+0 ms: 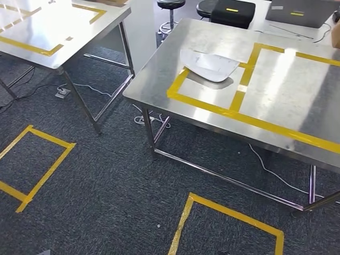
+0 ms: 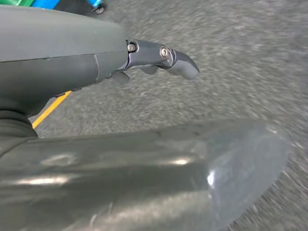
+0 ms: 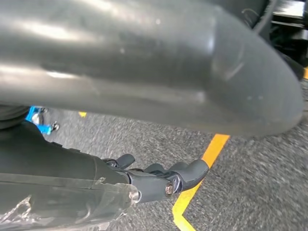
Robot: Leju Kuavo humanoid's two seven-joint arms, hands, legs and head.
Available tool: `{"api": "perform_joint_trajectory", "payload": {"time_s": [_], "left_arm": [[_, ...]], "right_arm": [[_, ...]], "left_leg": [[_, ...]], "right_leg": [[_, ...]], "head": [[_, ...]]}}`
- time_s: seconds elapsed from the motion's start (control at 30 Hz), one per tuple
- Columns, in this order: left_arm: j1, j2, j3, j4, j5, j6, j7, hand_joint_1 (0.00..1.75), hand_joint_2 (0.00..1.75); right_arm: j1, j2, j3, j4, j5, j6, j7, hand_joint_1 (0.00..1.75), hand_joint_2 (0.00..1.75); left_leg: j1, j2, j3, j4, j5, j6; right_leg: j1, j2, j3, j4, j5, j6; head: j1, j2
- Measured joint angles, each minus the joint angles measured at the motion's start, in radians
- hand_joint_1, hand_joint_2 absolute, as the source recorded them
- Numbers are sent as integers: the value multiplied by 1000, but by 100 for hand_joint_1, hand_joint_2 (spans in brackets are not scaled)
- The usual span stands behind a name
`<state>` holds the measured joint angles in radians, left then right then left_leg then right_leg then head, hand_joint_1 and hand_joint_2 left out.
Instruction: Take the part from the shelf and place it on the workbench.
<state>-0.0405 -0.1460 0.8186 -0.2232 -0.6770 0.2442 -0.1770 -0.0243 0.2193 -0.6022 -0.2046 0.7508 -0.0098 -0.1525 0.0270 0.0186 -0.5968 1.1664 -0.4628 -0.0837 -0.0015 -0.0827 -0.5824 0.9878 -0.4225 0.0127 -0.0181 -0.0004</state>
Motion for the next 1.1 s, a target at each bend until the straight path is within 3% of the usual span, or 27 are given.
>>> {"api": "perform_joint_trajectory", "payload": {"time_s": [0.07, 0.1, 0.13, 0.17, 0.2, 0.27, 0.3, 0.33, 0.37, 0.4, 0.43, 0.5, 0.53, 0.6, 0.67, 0.7, 0.73, 0.77, 0.83, 0.87, 0.9, 0.93, 0.97, 1.03, 1.1], "left_arm": [[-5, -2, 1, 0, 0, 0, 0, 0, 0], [-7, -3, 1, 0, -1, 0, 0, 0, 0], [-7, -3, 1, 0, -2, 0, 0, 0, 0], [-4, -4, 1, 0, -2, 0, 0, 0, 0], [0, -4, 1, 1, -2, 0, 0, 0, 0], [3, -3, 2, 1, -4, 0, -1, 0, 0], [1, -3, 2, 1, -5, 1, -1, 0, 0], [-2, -3, 2, 1, -8, 1, -1, 0, 0], [-3, -4, 2, 1, -11, 0, -1, 0, 0], [-3, -5, 2, 1, -13, 0, -1, 0, 0], [-2, -6, 2, 1, -15, 0, -1, 0, 0], [-1, -7, 2, 1, -18, 0, -1, 0, 0], [-1, -8, 2, 1, -20, 1, 0, 0, 0], [-4, -9, 2, 1, -23, 2, 4, 0, 0], [-2, -9, 2, 1, -25, 2, 6, 0, 0], [0, -9, 1, 2, -27, 2, 6, 0, 0], [2, -9, 1, 2, -31, 2, 6, 0, 0], [4, -10, -1, 3, -36, 2, 7, 0, 0], [1, -13, -5, 4, -52, 3, 10, 0, 0], [-2, -15, -9, 4, -61, 3, 11, 0, 0], [-3, -16, -13, 4, -70, 4, 13, 0, 0], [-4, -18, -18, 4, -79, 4, 15, 0, 0], [-4, -20, -22, 4, -86, 5, 16, 0, 0], [-5, -23, -29, 4, -95, 5, 17, 0, 0], [-11, -26, -38, 4, -100, 3, 17, 0, 0]], "right_arm": [[0, 0, 2, 0, 1, 0, 0, 0, 0], [-1, 0, 3, 0, 1, 0, 0, 0, 0], [-2, 0, 4, 0, 1, 0, 0, 0, 0], [-3, 0, 5, 0, 1, 1, 0, 0, 0], [-3, 0, 6, 0, 2, 1, 0, 0, 0], [4, 1, 7, 0, 4, 2, 1, 0, 0], [7, 1, 7, 0, 5, 2, 1, 0, 0], [9, 1, 7, 0, 6, 2, 1, 0, 0], [10, 1, 7, 0, 6, 2, 1, 0, 0], [10, 1, 7, 0, 6, 2, 1, 0, 0], [9, 0, 7, 0, 6, 2, 1, 0, 0], [8, 0, 7, 0, 7, 1, 1, 0, 0], [8, 0, 7, 0, 7, 0, 2, 0, 0], [7, 0, 7, 0, 10, -1, 3, 0, 0], [8, 0, 7, 0, 12, -1, 8, 0, 0], [8, 0, 7, 0, 12, -2, 9, 0, 0], [8, 0, 7, 0, 11, -2, 10, 0, 0], [9, 0, 6, 0, 9, -3, 10, 0, 0], [11, -1, 6, 0, 0, -4, 10, 0, 0], [13, -2, 5, 0, -5, -5, 8, 0, 0], [15, -4, 4, 0, -11, -5, 7, 0, 0], [16, -5, 2, 0, -16, -4, 6, 0, 0], [16, -7, 0, 0, -20, -4, 4, 0, 0], [16, -11, -6, -1, -25, -3, 3, 0, 0], [17, -13, -12, -1, -29, -1, 1, 0, 0]], "left_leg": [[-4, 37, 106, -143, -19, 9], [-8, 45, 131, -186, -33, 19], [-13, 41, 133, -206, -38, 33], [-15, 34, 124, -206, -32, 47], [-16, 27, 115, -206, -24, 58], [-16, 10, 94, -207, -1, 77], [-17, -2, 79, -207, 11, 82], [-19, -14, 62, -206, 25, 85], [-21, -27, 45, -206, 38, 86], [-23, -39, 26, -205, 52, 86], [-23, -52, 9, -204, 66, 84], [-23, -77, -22, -203, 94, 78], [-23, -90, -34, -202, 106, 74], [-23, -110, -46, -203, 131, 63], [-21, -133, -52, -210, 155, 50], [-20, -132, -58, -208, 153, 44], [-21, -119, -67, -193, 129, 40], [-21, -96, -81, -158, 83, 38], [-22, -49, -116, -30, -34, 32], [-21, -39, -129, 39, -66, 30], [-20, -34, -131, 88, -73, 28], [-18, -31, -118, 108, -56, 26], [-18, -27, -87, 90, -28, 26], [-19, 5, 26, -35, 1, 28], [-25, 35, 121, -168, -20, 39]], "right_leg": [[1, -25, -19, 14, 12, 13], [1, -36, -24, 18, 19, 19], [-1, -47, -27, 19, 27, 25], [-4, -51, -29, 19, 33, 31], [-8, -36, -33, 24, 23, 37], [-12, 23, -53, 87, -51, 46], [-12, 55, -70, 148, -106, 47], [-10, 71, -86, 216, -152, 45], [-7, 79, -95, 273, -177, 41], [-4, 82, -90, 301, -176, 36], [-1, 85, -67, 295, -155, 31], [1, 113, 29, 183, -103, 21], [0, 138, 88, 99, -100, 17], [0, 174, 152, -6, -117, 14], [2, 160, 148, -18, -114, 10], [1, 147, 141, -17, -106, 3], [1, 133, 131, -17, -95, -5], [0, 117, 118, -18, -82, -12], [5, 86, 92, -17, -57, -19], [7, 69, 77, -16, -45, -19], [9, 51, 62, -14, -34, -18], [10, 35, 46, -12, -24, -17], [10, 20, 31, -10, -15, -15], [12, -6, 6, -1, -1, -7], [14, -29, -10, 8, 13, 3]], "head": [[1, 0], [1, 0], [2, 0], [2, 0], [2, 0], [3, 0], [3, 0], [4, 0], [4, 0], [4, 0], [4, 0], [4, 0], [3, 0], [4, 0], [8, 0], [9, -1], [4, -1], [-2, -1], [-10, -1], [-10, -1], [-10, -1], [-10, -1], [-10, -1], [-10, -1], [-10, -1]]}}
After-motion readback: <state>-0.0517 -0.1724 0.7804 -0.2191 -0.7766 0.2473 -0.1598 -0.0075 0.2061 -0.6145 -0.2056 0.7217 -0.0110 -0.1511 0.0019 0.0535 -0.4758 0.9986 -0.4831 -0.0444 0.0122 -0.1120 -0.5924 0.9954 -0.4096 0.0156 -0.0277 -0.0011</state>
